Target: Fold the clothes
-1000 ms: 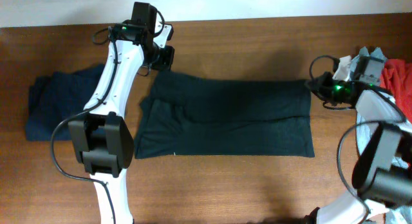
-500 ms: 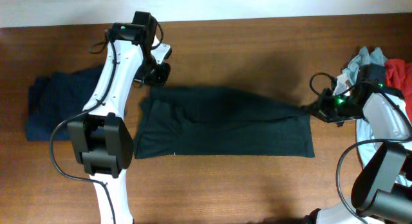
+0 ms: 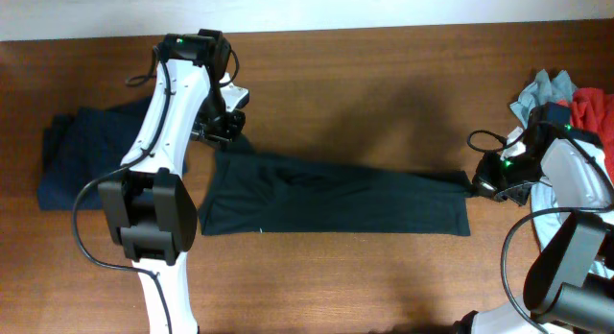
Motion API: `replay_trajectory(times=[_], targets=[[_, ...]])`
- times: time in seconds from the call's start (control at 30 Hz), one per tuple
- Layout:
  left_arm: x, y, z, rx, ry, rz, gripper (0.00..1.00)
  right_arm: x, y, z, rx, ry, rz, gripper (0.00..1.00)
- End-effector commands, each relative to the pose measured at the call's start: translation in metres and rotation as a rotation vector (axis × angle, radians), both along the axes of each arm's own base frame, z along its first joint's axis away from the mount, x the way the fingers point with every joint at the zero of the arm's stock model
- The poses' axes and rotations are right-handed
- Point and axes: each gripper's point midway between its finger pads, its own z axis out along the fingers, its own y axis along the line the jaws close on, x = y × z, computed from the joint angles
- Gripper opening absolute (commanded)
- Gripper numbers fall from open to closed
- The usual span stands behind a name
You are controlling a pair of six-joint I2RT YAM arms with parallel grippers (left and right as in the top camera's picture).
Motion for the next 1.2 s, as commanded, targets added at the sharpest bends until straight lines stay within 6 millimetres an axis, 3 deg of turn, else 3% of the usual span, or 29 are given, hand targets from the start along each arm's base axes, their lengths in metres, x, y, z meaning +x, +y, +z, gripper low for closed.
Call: replay_trajectory(times=[0.0,0.37,0.63,0.73,0.93,0.97,1.0,1.1,1.13,1.17], targets=[[-0.004,0.008,0.016,0.019,-0.020,-0.028,0.02,-0.004,-0.011,0.005,-0.063,0.014,-0.016,0.04],[-0.023,0.011,0.019,0.030,0.061,-0.028,0.06,-0.010,-0.009,0.005,-0.054,0.036,-0.015,0.04],[-0.023,0.011,0.019,0.031,0.061,-0.028,0.08,-0.013,-0.009,0.005,-0.053,0.048,-0.015,0.04],[-0.024,0.011,0.018,0.031,0.067,-0.028,0.13,-0.013,-0.008,0.005,-0.052,0.051,-0.011,0.04],[-0.029,0.012,0.013,0.035,0.092,-0.028,0.35,-0.016,-0.010,0.005,-0.061,0.063,-0.010,0.06],[-0.030,0.012,0.013,0.035,0.093,-0.028,0.41,-0.017,-0.010,0.005,-0.063,0.068,-0.011,0.13],[-0.029,0.012,0.013,0.035,0.093,-0.028,0.54,-0.018,-0.010,0.004,-0.064,0.071,-0.010,0.27],[-0.029,0.012,0.013,0.035,0.092,-0.028,0.70,-0.018,-0.010,0.004,-0.064,0.071,-0.010,0.61],[-0.029,0.012,0.013,0.033,0.090,-0.025,0.80,-0.018,-0.010,0.004,-0.065,0.070,-0.011,0.68],[-0.028,0.012,0.013,0.028,0.086,-0.019,0.87,-0.017,-0.010,0.004,-0.065,0.068,-0.011,0.69]])
